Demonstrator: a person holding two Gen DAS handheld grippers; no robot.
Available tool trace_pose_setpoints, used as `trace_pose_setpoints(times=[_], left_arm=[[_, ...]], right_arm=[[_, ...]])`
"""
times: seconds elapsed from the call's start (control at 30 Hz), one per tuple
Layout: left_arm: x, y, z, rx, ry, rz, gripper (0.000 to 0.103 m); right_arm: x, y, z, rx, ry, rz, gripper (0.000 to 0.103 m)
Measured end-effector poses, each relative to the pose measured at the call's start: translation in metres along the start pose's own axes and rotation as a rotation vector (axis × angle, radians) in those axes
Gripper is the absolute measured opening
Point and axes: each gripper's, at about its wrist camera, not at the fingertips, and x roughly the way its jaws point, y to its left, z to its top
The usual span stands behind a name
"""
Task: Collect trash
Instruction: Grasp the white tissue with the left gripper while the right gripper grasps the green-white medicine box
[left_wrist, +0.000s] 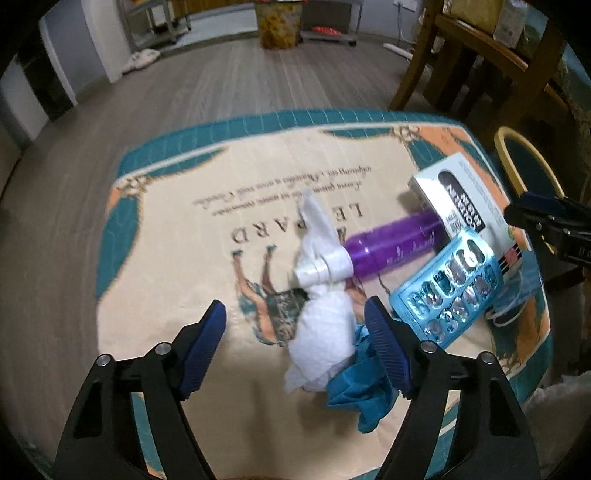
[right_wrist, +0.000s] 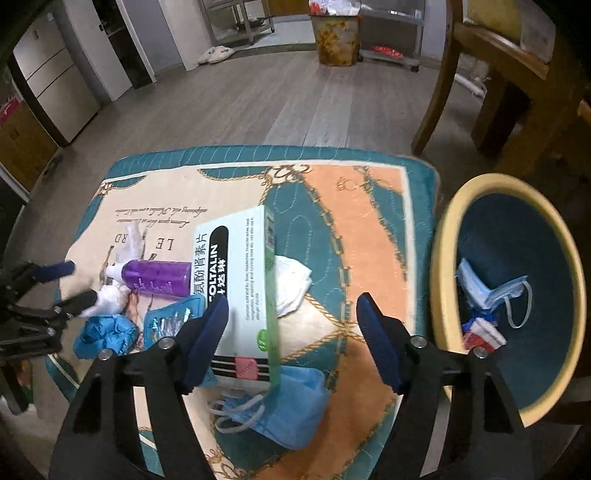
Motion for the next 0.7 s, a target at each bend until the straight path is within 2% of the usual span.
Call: trace_pose_setpoints(times=[0.07,0.2,0.37,0.5,0.53,0.57,0.6,0.63,0.67,0.7], left_arm=[[0.008,-0.003,-0.001,0.015,0.035,0.006,0.066],[0.019,-0.003,0.000,-0.003,0.080,-0.021,0.061],[0.028,-0.007,-0.001,-0.006,0.116,-0.059,0.045],[0.031,-0.009,-0.001,-0.006,0.126,-0.071,0.040],[0.031,-0.011,0.000,-0.008,0.127,-0.077,0.033],[0.031,-0.011,0.000,-0.012,0.128,-0.085,0.032],[0.030,-0.012,-0.001,-0.008,0.130,-0.083,0.031],[0.029,-0.014,-0.002,0.002,0.128,-0.077,0.030],[0.027,-0.014,-0.001,0.008,0.122,-0.072,0.030],[0.024,-0.015,-0.001,0.011,0.114,-0.067,0.030]], right_arm=[[0.005,0.002,0.001,-0.010,0.010,0.006,0.070],[0.015,0.006,0.002,-0.015,0.031,0.023,0.070],[0.030,0.008,0.000,0.000,0.068,0.051,0.070],[0.037,0.008,-0.001,0.043,0.096,0.102,0.070],[0.041,0.009,0.000,0.061,0.114,0.123,0.069],[0.041,0.009,0.000,0.068,0.122,0.136,0.063],[0.041,0.011,0.000,0.069,0.120,0.156,0.050],[0.036,0.013,0.002,0.065,0.103,0.158,0.045],[0.032,0.015,0.004,0.063,0.091,0.162,0.035],[0.025,0.016,0.007,0.064,0.069,0.174,0.029]])
